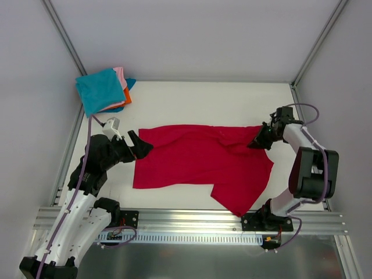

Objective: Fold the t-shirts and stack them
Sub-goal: Fold the flattened tshirt in 1/3 of the way

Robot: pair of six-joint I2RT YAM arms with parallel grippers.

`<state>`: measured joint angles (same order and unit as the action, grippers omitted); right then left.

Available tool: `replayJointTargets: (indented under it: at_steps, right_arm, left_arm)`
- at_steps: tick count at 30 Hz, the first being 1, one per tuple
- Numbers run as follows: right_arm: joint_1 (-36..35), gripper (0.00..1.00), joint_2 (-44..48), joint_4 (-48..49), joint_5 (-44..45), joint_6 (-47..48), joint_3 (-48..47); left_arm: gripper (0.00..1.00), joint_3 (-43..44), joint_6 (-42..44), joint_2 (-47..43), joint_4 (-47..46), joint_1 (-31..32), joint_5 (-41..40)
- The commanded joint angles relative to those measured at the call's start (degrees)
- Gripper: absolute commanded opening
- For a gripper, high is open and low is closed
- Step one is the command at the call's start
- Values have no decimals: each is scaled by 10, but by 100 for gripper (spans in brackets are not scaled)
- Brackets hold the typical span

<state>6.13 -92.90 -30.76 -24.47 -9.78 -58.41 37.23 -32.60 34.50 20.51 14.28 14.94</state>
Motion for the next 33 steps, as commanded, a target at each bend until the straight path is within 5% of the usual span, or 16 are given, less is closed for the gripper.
replayJointTargets:
  at_steps: [1,8,9,10,11,17,29,33]
  right_arm:
    - [-2,1,103,-47,26,18,-5]
    - [-9,8,192,-145,-12,54,15]
    - [-9,28,202,-152,-16,58,25]
    - [-12,71,207,-160,-22,63,35]
    - [-12,99,212,-174,-36,68,44]
    - [-16,100,244,-159,-14,64,81]
    - [-46,100,106,-52,-73,15,29]
    - [-57,99,166,-33,-69,-1,50]
  left_arm:
    - [99,-4,-2,-2,-4,4,8]
    - [99,-4,-2,8,-14,4,11]
    - [99,-5,-2,10,-15,4,13]
    - [99,-5,-4,12,-17,4,14]
    - [99,-4,-3,13,-18,4,16]
    - [99,-5,-4,17,-20,4,19]
    - [99,-15,3,43,-54,4,35]
    - [99,13,16,110,-54,4,51]
